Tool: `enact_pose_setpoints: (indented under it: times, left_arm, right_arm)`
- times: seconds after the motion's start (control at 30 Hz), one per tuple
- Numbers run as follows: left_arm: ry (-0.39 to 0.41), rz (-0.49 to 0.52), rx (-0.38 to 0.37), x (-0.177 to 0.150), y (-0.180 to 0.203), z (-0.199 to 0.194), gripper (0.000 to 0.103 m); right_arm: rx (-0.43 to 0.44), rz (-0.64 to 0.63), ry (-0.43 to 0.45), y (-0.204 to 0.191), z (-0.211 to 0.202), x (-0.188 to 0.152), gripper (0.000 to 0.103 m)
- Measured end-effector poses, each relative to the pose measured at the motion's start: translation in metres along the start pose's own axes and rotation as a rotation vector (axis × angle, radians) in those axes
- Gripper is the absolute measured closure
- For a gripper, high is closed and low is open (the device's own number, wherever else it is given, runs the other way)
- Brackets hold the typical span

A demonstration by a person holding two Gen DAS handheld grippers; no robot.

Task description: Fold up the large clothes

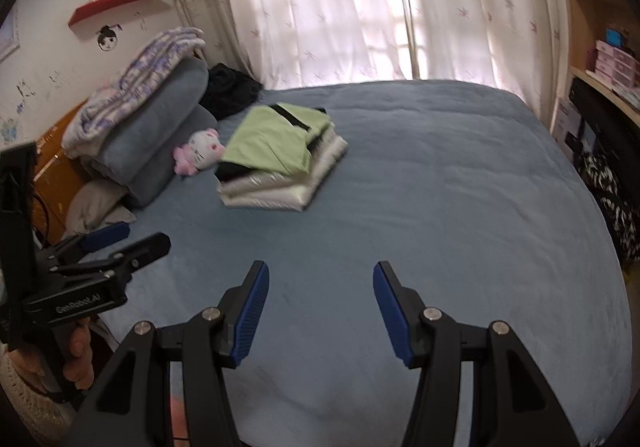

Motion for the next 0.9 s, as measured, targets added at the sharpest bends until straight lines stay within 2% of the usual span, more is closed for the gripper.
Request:
enact_pose_setpoints:
  times: [0.2,0.3,0.5,0.67,0.9]
  left_arm:
    - [-0.038,0.025,0.023,-0.034,0.020,0.028,0.016]
    - [-0.057,0.044,0.043,-0.045,0.029,0.037,0.016]
    - [-0.072,0.033,0.027,-0.062,0.040,0.039,0.016]
    - [-0.078,0.030,0.026,-0.080,0.045,0.040,0.016]
    - [-0.130,0.009,0.020,-0.100,0.042,0.050,0.016]
  right_arm:
    - [-0.050,0.079,-0.015,0.020,0.023,-0.039,0.048]
    - [-0.083,0.104,-0.018,0.026,0.030,-0.053,0.042]
    - [-0.094,0.121,-0.024,0.025,0.037,-0.078,0.034]
    - [-0.081,0.120,-0.053,0.024,0.045,-0.093,0.033]
    - [-0.097,0.114,-0.062,0.023,0.045,-0.106,0.033]
Point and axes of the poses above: each gripper's, at about its wrist camera, not at the fingertips, and z roughly the way its jaws point, y to its right, x to its top, the point moved 3 cm from there along z, roughly the way its jaws point, and after that the axes turned 9 degrees about -y, right-handed, at the moved point
